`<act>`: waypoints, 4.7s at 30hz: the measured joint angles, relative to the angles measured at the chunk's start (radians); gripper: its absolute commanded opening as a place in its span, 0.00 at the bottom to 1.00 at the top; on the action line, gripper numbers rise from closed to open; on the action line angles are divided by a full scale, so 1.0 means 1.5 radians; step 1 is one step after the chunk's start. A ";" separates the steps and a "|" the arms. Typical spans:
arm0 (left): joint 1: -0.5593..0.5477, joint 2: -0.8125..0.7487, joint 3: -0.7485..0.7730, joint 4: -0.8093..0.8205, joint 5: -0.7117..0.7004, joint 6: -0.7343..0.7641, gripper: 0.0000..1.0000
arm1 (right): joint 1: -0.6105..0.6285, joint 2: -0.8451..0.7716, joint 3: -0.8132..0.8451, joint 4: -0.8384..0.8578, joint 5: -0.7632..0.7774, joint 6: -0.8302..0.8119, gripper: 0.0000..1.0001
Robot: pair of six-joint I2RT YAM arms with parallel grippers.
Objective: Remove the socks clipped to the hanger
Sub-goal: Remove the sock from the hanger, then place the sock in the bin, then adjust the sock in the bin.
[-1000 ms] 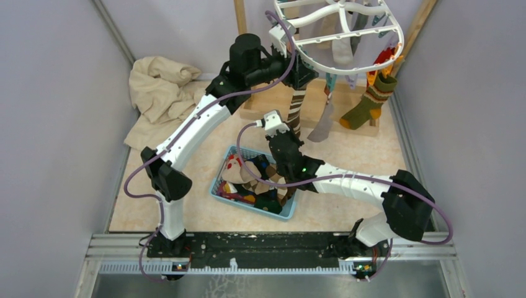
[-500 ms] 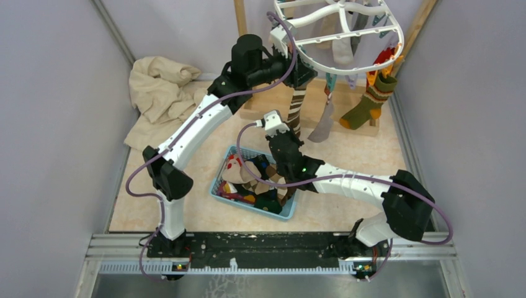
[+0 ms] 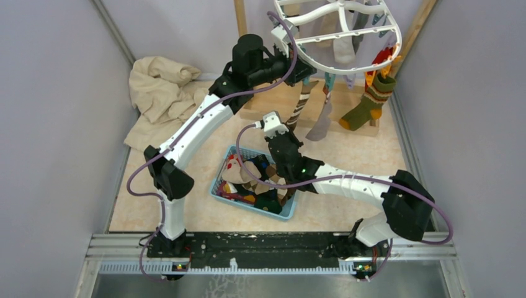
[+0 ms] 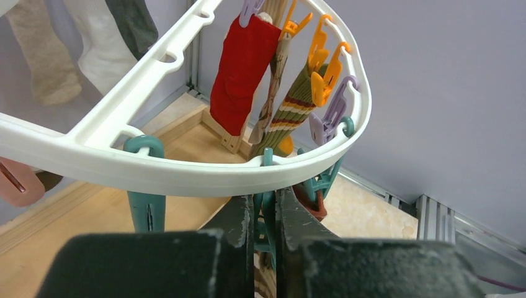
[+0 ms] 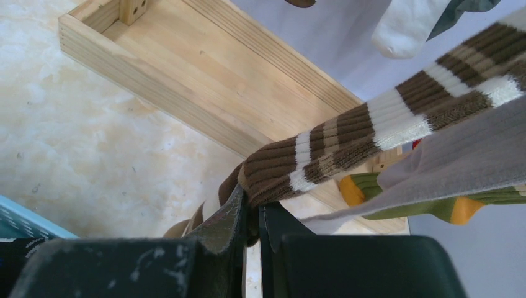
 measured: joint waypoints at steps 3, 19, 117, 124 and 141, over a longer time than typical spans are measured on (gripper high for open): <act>0.000 0.001 0.006 -0.001 0.000 0.000 0.00 | 0.000 0.000 0.000 0.000 0.000 0.000 0.00; 0.003 0.000 0.005 -0.006 -0.013 0.008 0.00 | 0.052 -0.082 -0.008 -0.068 0.007 0.033 0.00; 0.134 -0.414 -0.480 0.016 -0.086 0.005 0.83 | 0.062 0.016 -0.049 -0.410 -0.424 0.514 0.61; 0.134 -0.455 -0.496 0.009 -0.096 -0.001 0.86 | 0.053 0.031 -0.022 -0.452 -0.432 0.544 0.66; 0.134 -0.472 -0.505 -0.001 -0.108 -0.008 0.87 | 0.053 0.098 0.155 -0.416 -0.497 0.483 0.66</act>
